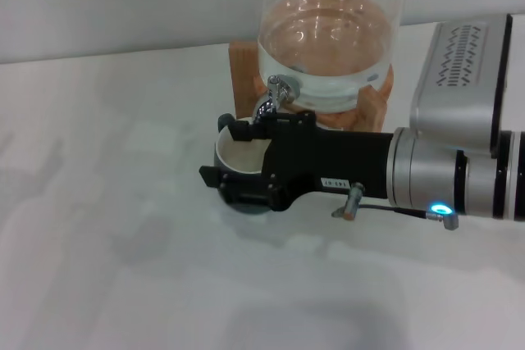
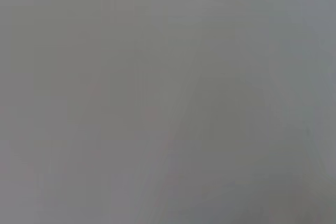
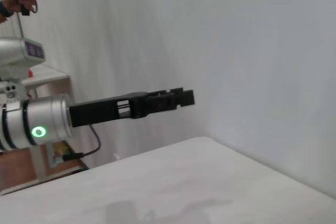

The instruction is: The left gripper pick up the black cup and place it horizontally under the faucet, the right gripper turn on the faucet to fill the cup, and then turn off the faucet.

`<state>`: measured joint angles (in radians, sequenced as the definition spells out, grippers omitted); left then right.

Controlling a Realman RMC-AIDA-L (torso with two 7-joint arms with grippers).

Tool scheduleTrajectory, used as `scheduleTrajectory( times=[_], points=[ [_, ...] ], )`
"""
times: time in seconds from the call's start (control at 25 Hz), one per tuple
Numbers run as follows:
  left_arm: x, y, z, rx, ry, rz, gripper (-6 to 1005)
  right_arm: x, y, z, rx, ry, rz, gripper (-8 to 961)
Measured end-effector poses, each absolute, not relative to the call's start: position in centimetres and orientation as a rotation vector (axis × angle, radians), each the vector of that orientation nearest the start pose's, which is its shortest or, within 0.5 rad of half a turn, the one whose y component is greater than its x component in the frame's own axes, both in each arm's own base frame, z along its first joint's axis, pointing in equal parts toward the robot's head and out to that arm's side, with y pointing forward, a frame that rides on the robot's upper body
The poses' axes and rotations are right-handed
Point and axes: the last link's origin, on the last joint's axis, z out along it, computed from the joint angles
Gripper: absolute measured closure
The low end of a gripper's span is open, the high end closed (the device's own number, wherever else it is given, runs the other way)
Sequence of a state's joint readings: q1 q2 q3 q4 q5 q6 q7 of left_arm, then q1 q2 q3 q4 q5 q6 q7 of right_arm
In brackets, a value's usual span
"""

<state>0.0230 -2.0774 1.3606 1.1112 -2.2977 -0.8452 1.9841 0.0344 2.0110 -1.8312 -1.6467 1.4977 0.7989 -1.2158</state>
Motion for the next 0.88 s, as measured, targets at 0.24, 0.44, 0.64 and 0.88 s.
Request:
scheduleTrajectory(
  times=[0.24, 0.44, 0.64, 0.88],
  points=[
    [-28.5, 30.8, 6.6, -1.836, -0.632, -0.89, 151, 12.9, 28.2, -2.0, -2.562, 0.422, 0.681, 273],
    [-28.4, 30.5, 6.8, -1.837, -0.621, -0.894, 151, 12.7, 28.5, -1.9, -2.547, 0.411, 0.685, 274],
    [-28.3, 30.2, 6.9, -1.843, -0.613, -0.904, 151, 12.6, 28.7, -1.7, -2.541, 0.402, 0.685, 274],
    [-28.3, 30.1, 6.8, -1.844, -0.613, -0.902, 150, 12.7, 29.1, -1.3, -2.522, 0.395, 0.678, 274]
  ],
)
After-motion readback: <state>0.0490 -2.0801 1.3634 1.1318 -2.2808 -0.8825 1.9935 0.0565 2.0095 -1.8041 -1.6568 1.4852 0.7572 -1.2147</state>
